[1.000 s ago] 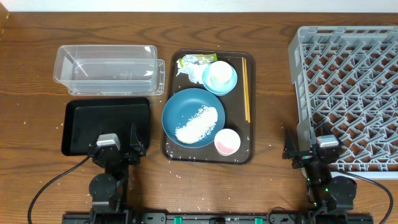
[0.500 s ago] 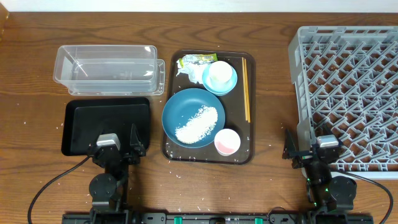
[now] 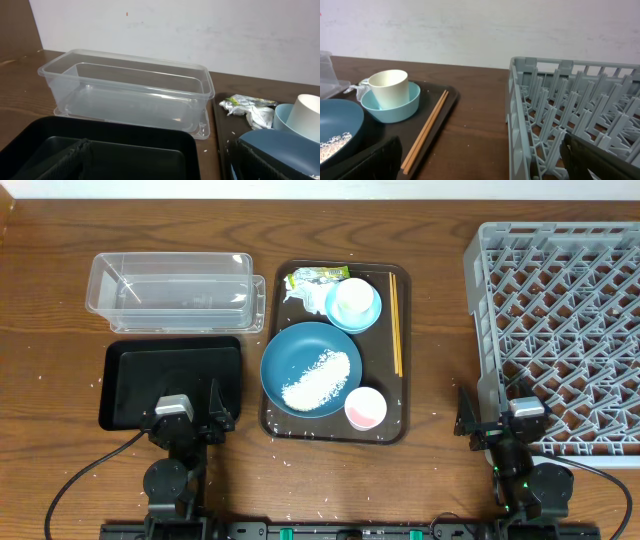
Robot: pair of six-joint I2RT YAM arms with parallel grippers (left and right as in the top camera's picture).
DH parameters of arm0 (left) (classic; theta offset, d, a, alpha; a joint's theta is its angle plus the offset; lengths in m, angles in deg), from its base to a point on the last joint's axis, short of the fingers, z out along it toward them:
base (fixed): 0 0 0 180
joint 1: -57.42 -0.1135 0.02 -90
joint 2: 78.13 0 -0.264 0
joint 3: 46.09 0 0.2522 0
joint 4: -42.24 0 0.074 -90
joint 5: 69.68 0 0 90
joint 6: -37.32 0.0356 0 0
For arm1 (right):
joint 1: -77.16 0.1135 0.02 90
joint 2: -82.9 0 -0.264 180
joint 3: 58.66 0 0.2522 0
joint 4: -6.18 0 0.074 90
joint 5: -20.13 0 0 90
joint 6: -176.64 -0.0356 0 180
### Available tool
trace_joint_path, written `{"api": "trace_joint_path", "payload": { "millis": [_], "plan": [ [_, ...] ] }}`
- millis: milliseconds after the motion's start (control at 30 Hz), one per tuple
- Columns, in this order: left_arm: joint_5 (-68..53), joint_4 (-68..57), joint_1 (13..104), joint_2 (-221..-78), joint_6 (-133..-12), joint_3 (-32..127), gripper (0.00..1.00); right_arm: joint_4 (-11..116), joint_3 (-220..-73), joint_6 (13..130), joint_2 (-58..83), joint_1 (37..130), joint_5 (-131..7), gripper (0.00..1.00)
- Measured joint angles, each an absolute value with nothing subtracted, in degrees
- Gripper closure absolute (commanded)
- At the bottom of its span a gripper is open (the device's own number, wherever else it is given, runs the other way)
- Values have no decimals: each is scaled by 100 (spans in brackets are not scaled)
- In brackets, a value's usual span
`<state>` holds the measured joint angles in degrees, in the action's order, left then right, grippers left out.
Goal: Sort waste into correct bins and load items into the dishwasher rack
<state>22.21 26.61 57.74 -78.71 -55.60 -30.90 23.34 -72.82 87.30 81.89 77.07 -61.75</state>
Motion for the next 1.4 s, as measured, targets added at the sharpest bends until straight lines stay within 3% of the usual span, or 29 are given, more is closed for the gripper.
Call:
{"api": "trace_joint_path", "payload": {
  "millis": [300, 733, 933, 1033, 1167, 1400],
  "plan": [
    [2106, 2676, 5774, -7871, -5684, -3090, 11, 2334, -7282, 8733, 8189, 7707, -6175, 1],
    [-1586, 3008, 5763, -7871, -9796, -3120, 11, 2331, -7282, 8730, 8189, 7707, -6175, 1],
    [-2620, 4261, 5763, -7871, -10543, -3184, 11, 2331, -7282, 8730, 8189, 7707, -6175, 1],
    [-2852, 4318, 5763, -7878, -10569, -3081, 11, 2334, -7282, 8730, 8189, 7707, -6175, 1],
    [-2992, 3465, 5763, -8120, -10158, -2462, 11, 2331, -7282, 8730, 8189, 7707, -6175, 1],
    [-2836, 381, 5763, -9683, -8351, -543, 11, 2331, -7282, 8730, 8186, 7707, -6173, 1]
  ]
}}
